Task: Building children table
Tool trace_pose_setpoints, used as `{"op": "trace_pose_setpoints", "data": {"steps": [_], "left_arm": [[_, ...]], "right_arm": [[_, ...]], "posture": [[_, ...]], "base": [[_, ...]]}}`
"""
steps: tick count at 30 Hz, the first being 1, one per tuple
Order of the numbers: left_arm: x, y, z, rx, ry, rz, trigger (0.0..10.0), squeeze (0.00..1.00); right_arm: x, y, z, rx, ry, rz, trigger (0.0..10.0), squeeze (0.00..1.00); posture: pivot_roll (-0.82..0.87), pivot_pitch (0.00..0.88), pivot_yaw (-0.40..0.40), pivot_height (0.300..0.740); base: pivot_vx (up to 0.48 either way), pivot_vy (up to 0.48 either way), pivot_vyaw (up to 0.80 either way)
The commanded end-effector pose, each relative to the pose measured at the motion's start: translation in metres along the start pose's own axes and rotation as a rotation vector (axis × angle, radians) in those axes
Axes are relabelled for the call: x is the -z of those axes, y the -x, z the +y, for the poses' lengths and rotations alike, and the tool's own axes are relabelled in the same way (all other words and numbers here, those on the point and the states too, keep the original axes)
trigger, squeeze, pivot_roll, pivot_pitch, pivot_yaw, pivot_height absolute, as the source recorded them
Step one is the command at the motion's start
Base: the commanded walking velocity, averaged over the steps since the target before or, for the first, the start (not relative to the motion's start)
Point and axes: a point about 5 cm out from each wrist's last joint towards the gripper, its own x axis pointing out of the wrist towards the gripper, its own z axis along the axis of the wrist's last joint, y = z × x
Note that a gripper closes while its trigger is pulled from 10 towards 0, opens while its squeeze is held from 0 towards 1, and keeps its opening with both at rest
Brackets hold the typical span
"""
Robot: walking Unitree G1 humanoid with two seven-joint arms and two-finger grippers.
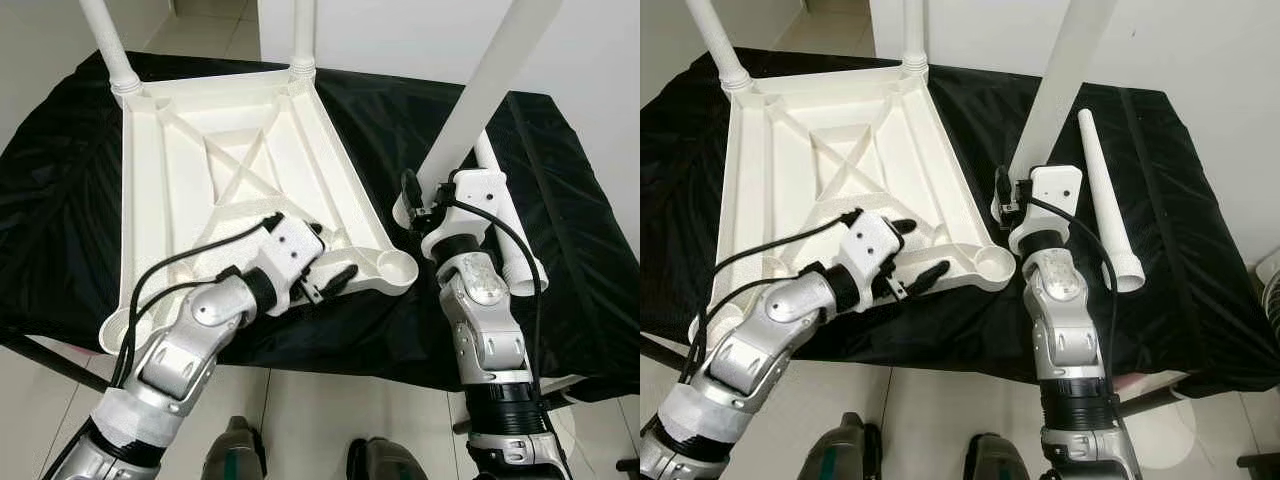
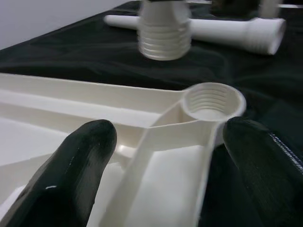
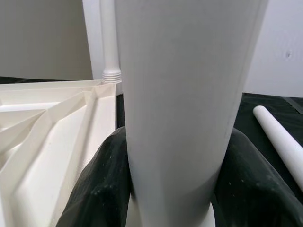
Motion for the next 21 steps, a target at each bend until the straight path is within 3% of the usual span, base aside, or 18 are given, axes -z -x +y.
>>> {"op": "trace_pose_setpoints", "data": {"steps": [1, 11, 16, 21], "left_arm": [[0.010, 0.000, -0.007, 0.067, -0.021, 0.038, 10.0, 0.00], [0.021, -0.009, -0.013, 0.089, -0.069, 0.083, 10.0, 0.00], [0.032, -0.013, 0.003, -0.026, -0.119, 0.165, 10.0, 0.00], [0.034, -0.013, 0.017, -0.113, -0.139, 0.184, 10.0, 0.00]], "right_arm": [[-0.004, -0.002, -0.001, 0.007, 0.010, -0.008, 10.0, 0.00], [-0.005, -0.004, -0.003, 0.005, 0.022, -0.009, 10.0, 0.00], [-0.007, -0.003, -0.001, 0.010, 0.016, -0.016, 10.0, 0.00], [-0.007, -0.002, 0.000, 0.005, 0.003, -0.019, 10.0, 0.00]], "posture": [[0.02, 0.093, -0.009, 0.740], [0.02, 0.094, -0.001, 0.740], [0.01, 0.092, 0.008, 0.740], [0.01, 0.085, 0.009, 0.740]], "base": [[0.000, 0.000, 0.00], [0.000, 0.000, 0.00], [0.000, 0.000, 0.00], [0.000, 0.000, 0.00]]}}
